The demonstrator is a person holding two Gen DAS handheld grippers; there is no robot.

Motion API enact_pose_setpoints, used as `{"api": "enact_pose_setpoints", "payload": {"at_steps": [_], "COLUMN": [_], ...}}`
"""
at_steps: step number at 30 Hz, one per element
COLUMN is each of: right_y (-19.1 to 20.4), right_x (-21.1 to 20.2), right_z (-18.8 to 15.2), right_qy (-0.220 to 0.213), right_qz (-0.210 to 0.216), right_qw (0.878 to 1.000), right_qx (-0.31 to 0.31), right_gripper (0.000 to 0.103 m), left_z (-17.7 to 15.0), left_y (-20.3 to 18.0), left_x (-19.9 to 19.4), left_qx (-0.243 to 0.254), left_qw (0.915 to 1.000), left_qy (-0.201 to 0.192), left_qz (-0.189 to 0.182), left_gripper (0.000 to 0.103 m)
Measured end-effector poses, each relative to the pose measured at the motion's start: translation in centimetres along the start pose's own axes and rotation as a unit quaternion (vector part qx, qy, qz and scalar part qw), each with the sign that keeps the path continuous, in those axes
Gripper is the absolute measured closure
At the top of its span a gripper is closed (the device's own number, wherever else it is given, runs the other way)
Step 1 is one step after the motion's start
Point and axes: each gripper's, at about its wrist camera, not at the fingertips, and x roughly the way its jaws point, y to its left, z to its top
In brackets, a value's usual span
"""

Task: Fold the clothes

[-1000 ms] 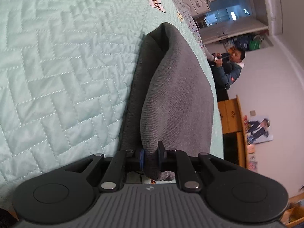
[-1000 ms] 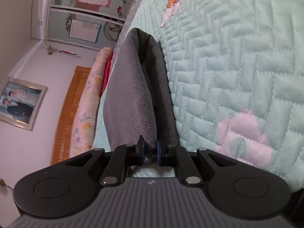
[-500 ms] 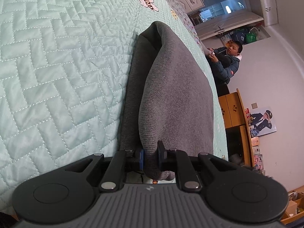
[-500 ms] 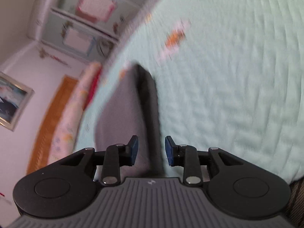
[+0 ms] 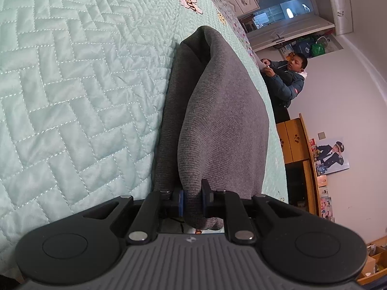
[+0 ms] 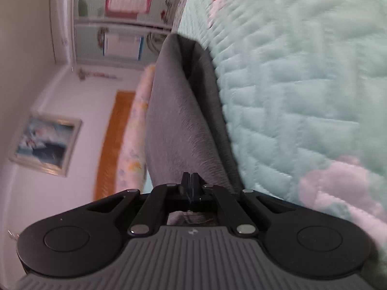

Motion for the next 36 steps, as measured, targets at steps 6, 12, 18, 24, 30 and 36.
{"api": "enact_pose_setpoints", "payload": {"at_steps": [6,12,18,24,30,36], "right_y": [2.2,5.5,7.3,10.2,13.4,8.8], "right_x": [-0.1,-1.3,-0.8,3.2,9.7,15.2], "right_z": [0.4,1.2,3.6,8.3,11.6,11.7], "right_qy": [0.007,-0.005,-0.026,-0.038,-0.024,0.020], "right_qz": [-0.016,0.002,0.034,0.051,0.056,-0.026], "right_qw": [0.999,0.997,0.995,0.992,0.990,0.992], "right_qx": [-0.041,-0.080,-0.086,-0.105,-0.124,-0.125], "right_gripper": [0.098,0.085,0.077,0.077,0.077,0.103], "left_z": [0.1,0.2,2.9,9.3,13.0,11.3], "left_y": [0.1,-1.8,-5.0,-11.0,-11.7,-6.3], "left_x": [-0.9,-4.2,-6.5,-1.6,6.5,10.2], "left_qx": [-0.028,0.002,0.036,0.068,0.066,0.060], "left_qw": [0.9995,0.9994,0.9952,0.9892,0.9921,0.9931], "left_qy": [-0.007,-0.034,-0.089,-0.115,-0.098,-0.101], "left_qz": [-0.014,0.003,-0.016,-0.060,-0.041,-0.006], "left_gripper": [0.082,0.065,0.065,0.065,0.067,0.100]}}
